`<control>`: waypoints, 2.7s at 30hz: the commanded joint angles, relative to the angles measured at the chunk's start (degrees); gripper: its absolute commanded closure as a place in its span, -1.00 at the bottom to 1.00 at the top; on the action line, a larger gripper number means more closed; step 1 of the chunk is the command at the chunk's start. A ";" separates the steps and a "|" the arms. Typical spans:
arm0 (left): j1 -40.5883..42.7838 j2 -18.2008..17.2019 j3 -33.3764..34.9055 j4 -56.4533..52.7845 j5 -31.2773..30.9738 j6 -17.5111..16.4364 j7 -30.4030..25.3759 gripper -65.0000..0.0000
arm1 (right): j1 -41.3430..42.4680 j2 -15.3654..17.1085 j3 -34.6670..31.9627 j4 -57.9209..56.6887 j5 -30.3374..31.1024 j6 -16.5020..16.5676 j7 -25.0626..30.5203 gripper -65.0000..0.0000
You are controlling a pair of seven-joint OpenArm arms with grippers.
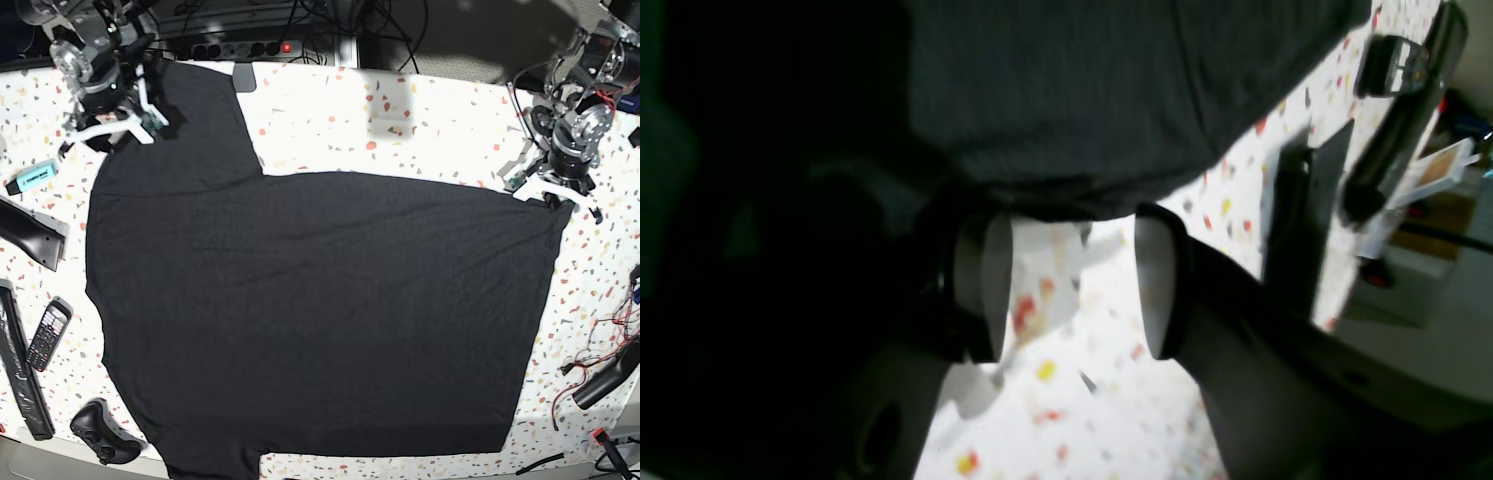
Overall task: Fold the T-shirt properly
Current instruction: 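Grasp the shirt's shoulder corners with both grippers, then lift and pull the shirt corners with both grippers to straighten it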
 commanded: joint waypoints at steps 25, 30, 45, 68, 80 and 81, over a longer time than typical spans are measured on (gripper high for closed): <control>1.29 0.46 0.63 -0.46 -1.81 -1.97 1.14 1.00 | 11.15 -0.20 0.07 0.50 11.91 15.02 -4.98 0.98; 1.46 0.44 0.63 -0.46 -3.85 -1.18 -1.46 1.00 | 11.13 -0.17 0.09 0.59 11.89 13.62 -5.01 1.00; 13.16 -2.71 -1.46 10.73 -5.25 10.99 -1.57 1.00 | -3.67 6.27 10.01 10.62 13.86 11.37 -5.84 1.00; 27.06 -3.08 -16.09 24.85 -10.05 10.38 -0.48 1.00 | -33.14 -0.20 25.31 25.24 9.62 8.74 -7.15 1.00; 27.96 -3.02 -16.09 26.38 -9.31 10.43 -1.44 1.00 | -34.99 -1.95 25.31 25.88 3.52 -4.09 -8.04 1.00; 27.98 -2.99 -16.09 26.64 -9.31 10.43 -1.66 1.00 | -33.83 -1.95 25.31 25.75 3.82 -4.04 -9.46 0.95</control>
